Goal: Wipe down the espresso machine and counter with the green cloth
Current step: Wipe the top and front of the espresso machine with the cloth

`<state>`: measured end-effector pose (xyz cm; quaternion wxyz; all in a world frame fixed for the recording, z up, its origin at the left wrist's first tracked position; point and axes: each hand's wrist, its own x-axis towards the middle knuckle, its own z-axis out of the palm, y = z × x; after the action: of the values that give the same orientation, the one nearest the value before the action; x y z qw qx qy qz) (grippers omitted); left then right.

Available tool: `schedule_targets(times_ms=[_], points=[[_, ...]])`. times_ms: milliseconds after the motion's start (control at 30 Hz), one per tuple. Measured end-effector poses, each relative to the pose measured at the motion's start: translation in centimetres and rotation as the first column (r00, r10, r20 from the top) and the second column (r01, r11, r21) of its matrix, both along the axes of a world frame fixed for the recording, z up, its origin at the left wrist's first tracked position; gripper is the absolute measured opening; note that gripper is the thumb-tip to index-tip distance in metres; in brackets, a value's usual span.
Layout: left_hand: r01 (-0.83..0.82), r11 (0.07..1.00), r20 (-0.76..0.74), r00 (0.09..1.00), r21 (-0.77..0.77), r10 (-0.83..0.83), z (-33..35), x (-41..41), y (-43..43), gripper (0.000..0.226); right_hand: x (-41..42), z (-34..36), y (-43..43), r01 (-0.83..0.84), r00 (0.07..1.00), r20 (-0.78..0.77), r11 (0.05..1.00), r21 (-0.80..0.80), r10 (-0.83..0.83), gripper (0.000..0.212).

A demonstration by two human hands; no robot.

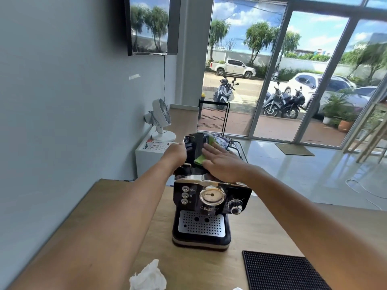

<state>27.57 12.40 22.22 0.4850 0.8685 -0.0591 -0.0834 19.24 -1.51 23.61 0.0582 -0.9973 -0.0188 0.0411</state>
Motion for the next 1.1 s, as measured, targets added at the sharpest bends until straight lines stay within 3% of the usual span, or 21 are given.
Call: schedule_targets(times_ms=[133,267,467,567,633,733,800,867,967,1100], points=[[-0.017,0.998,-0.028,0.999,-0.064,0.015,-0.3,0.0,-0.2,0.046,-2.1,1.4,-0.3,-0.169,0.985,0.025,0.986,0.011,0.168,0.043],[0.007,0.998,-0.045,0.999,-0.070,-0.010,-0.1,-0.2,-0.1,0.046,0.9,2.3,-1.7,0.020,1.000,-0.017,0.998,0.060,-0.019,0.042],[0.017,0.994,-0.058,0.998,-0.108,-0.023,-0.4,0.0,0.0,0.046,1.3,-0.4,2.8,0.118,0.986,0.121,0.993,-0.009,-0.116,0.055],[0.022,0.992,-0.075,0.997,-0.127,-0.031,-0.4,0.0,0.2,0.047,-3.1,-0.8,3.6,-0.045,0.987,0.151,0.995,-0.091,0.058,0.052],[0.027,0.990,-0.092,0.995,-0.138,-0.040,-0.6,0.2,0.1,0.046,-6.1,-1.2,2.7,-0.141,0.969,0.200,0.990,-0.026,0.144,0.046],[0.020,0.989,-0.100,0.994,-0.146,-0.035,-0.4,0.1,0.1,0.036,-8.9,-2.0,1.0,-0.227,0.880,0.436,0.973,0.040,0.188,0.044],[0.016,0.988,-0.100,0.995,-0.151,-0.032,-0.3,-0.1,0.1,0.036,-9.2,-3.1,1.1,-0.286,0.766,0.585,0.956,-0.061,0.267,0.045],[0.006,0.990,-0.103,0.994,-0.140,-0.021,-0.1,-0.2,0.2,0.044,-8.8,-4.0,3.0,-0.335,0.710,0.592,0.923,-0.191,0.381,0.036],[-0.007,0.994,-0.108,0.994,-0.107,-0.005,0.1,-0.6,0.2,0.046,-6.9,-5.4,5.4,-0.327,0.671,0.567,0.877,-0.352,0.478,0.021],[0.017,0.996,-0.110,0.994,-0.092,-0.027,0.1,-0.5,0.2,0.049,-6.6,-5.8,4.9,-0.227,0.676,0.579,0.876,-0.425,0.456,0.034]])
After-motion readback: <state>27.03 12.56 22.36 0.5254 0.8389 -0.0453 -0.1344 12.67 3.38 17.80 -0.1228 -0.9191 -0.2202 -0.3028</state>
